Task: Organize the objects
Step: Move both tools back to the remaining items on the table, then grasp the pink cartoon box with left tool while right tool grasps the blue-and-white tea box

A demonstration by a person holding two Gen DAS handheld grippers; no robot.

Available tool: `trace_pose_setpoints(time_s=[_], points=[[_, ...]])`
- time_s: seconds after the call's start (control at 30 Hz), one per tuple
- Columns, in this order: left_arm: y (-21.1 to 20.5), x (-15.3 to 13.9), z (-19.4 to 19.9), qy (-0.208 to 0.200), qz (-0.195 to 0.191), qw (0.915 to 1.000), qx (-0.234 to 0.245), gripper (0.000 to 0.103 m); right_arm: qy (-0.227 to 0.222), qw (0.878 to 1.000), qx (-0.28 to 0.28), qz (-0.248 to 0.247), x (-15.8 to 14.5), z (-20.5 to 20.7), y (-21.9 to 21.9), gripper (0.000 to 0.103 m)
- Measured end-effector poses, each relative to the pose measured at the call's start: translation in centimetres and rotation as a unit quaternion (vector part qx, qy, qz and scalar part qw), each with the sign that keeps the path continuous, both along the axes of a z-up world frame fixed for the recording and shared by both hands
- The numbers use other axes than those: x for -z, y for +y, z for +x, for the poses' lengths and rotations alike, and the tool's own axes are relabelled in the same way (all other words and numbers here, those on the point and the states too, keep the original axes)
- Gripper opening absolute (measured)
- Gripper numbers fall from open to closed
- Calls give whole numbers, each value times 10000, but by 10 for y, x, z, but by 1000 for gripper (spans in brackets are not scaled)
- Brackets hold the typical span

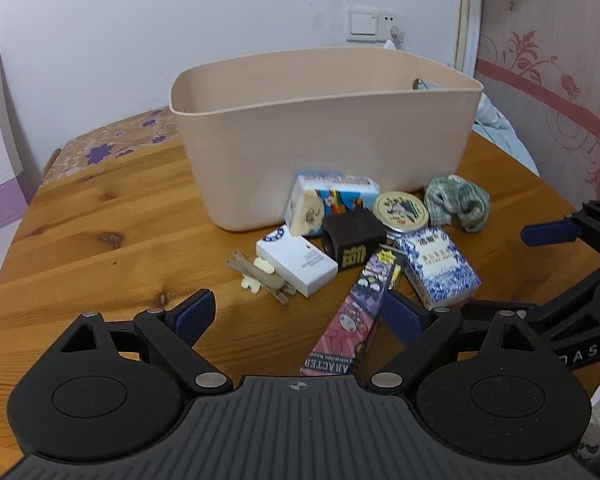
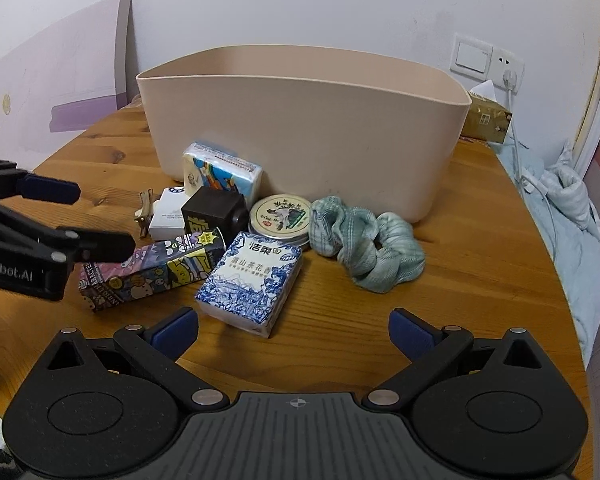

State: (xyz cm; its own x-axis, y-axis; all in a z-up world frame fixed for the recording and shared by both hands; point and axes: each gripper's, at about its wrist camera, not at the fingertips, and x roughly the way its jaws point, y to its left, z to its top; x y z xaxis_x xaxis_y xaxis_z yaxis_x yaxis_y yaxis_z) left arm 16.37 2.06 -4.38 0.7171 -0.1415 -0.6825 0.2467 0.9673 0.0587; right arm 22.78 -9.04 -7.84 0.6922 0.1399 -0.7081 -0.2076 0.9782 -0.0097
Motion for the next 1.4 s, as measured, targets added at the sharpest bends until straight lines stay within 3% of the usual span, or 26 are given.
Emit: trace_pose_setpoints(time_s=[0.83, 1.1, 1.4], points=[[6, 27, 16, 89, 28, 9997, 226, 92, 97, 9995, -149, -247, 18, 14, 28, 103], [11, 35, 29, 331, -61, 9992, 213, 93, 29, 9998, -197, 18, 21, 19, 26, 103], [14, 39, 32, 287, -135, 9993, 189, 93, -62, 9998, -185, 35, 22, 22, 23, 103]])
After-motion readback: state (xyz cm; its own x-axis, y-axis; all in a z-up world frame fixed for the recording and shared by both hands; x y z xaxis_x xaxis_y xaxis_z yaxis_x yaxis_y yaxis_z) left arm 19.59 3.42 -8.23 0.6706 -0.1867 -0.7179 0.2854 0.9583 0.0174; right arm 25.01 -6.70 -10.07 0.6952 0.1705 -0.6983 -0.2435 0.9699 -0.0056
